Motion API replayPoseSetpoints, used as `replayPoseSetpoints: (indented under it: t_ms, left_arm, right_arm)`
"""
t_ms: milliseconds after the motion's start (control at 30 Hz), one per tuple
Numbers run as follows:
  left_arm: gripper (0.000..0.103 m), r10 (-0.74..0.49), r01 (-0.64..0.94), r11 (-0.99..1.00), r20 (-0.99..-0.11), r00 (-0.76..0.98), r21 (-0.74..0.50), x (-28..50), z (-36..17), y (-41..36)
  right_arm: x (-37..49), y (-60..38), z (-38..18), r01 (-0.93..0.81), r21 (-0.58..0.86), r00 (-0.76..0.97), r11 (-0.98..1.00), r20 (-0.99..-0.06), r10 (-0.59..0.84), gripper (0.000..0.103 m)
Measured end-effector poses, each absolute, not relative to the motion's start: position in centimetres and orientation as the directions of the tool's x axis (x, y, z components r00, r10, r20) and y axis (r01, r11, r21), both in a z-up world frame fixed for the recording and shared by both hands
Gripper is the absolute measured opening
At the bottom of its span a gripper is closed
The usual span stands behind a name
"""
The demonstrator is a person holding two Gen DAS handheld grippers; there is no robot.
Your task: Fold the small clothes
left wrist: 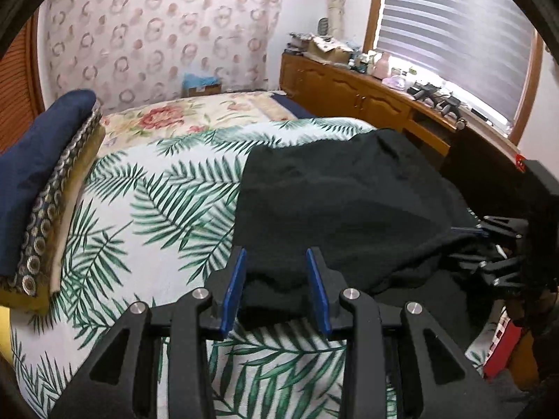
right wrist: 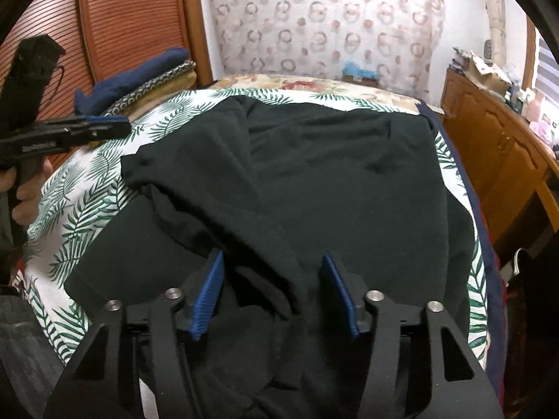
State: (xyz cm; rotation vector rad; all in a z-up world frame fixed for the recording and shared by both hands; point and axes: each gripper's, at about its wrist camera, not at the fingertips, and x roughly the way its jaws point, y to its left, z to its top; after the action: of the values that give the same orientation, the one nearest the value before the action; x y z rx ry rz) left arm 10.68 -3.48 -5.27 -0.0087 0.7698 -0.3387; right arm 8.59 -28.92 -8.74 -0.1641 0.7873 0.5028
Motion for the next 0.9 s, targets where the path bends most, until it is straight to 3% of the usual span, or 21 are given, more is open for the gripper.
replayPoseSetpoints:
  t_ms: [133, 233, 300, 600, 900]
  left_arm:
    - [0.034, -0.298, 0.278, 0.95, -0.693, 0.656, -0.145, 10.8, -6.4, -2.9]
    - [0.034, -0.297, 0.268, 0.951, -0.692, 0.658, -0.153, 10.7, -6.8, -2.4]
    - [0.034, -0.294, 0.253, 0.954, -0.68, 0.672, -0.163, 10.5, -7.0, -1.9]
    - [0.034, -0.272, 0.197, 0.962, -0.646, 0.713, -0.188, 8.9, -6.9, -0.3]
    - [0.034, -0.257, 0.203, 0.966, -0.636, 0.728, -0.158, 8.4, -6.8, -0.8]
  right_arm:
    - [8.6, -28.9, -8.6, -0.499, 0.039, 0.594, 0.866, -0.712, 0.375, 0.04]
    - [8.5, -28.8, -8.4, -0.509, 0.038, 0.594, 0.86, -0.708, 0.383, 0.027]
    - [8.5, -28.6, -8.3, -0.517, 0.037, 0.596, 0.855, -0.702, 0.391, 0.013]
    - [7.1, -29.1, -4.7, -0.512, 0.028, 0.692, 0.859, -0.579, 0.431, 0.007]
    - [7.0, -32.7, -2.4, -0.422, 0.0, 0.755, 0.907, -0.554, 0.351, 0.007]
